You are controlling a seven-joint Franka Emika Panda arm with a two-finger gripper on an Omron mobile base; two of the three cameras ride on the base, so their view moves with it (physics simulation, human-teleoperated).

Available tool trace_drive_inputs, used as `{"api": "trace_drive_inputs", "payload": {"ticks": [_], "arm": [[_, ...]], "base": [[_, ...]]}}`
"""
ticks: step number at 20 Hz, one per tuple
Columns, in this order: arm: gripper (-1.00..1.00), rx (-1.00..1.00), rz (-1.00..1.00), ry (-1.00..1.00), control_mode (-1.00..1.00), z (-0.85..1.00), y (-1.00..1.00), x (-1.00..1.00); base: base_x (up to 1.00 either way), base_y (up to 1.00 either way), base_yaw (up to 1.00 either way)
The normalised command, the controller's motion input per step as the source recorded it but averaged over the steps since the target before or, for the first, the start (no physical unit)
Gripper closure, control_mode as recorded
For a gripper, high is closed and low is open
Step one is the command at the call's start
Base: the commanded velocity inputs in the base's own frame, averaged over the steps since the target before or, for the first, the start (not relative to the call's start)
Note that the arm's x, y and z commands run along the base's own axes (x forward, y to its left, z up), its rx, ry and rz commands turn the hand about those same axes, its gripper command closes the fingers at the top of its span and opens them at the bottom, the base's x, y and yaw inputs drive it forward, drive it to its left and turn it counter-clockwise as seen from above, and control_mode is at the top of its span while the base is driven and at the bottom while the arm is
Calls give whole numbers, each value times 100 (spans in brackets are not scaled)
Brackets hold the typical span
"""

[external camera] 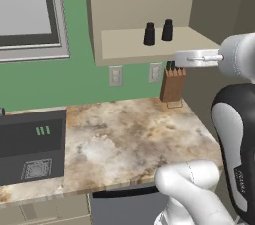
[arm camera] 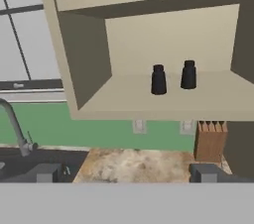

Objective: Move the shaker and shaker from the cabinet to the dining counter.

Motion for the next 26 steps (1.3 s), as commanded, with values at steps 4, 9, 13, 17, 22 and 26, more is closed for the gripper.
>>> {"api": "trace_drive_inputs", "payload": {"ticks": [4, 9, 13, 17, 22, 26], "arm": [[-100, 4, -7, 22, -100, 0, -36, 1], [-100, 2, -6, 15, -100, 0, -28, 0], [-100, 0, -4, 0, -100, 0, -12, 16], [-100, 0, 0, 0, -100, -1, 0, 23], [-100, 0, 0, -2, -100, -15, 0, 24], [-100, -1, 0, -4, -100, -19, 0, 27]], "base": [[0, 0, 0], [0, 0, 0], [0, 0, 0], [0, 0, 0], [0, 0, 0], [0, 0, 0]]}}
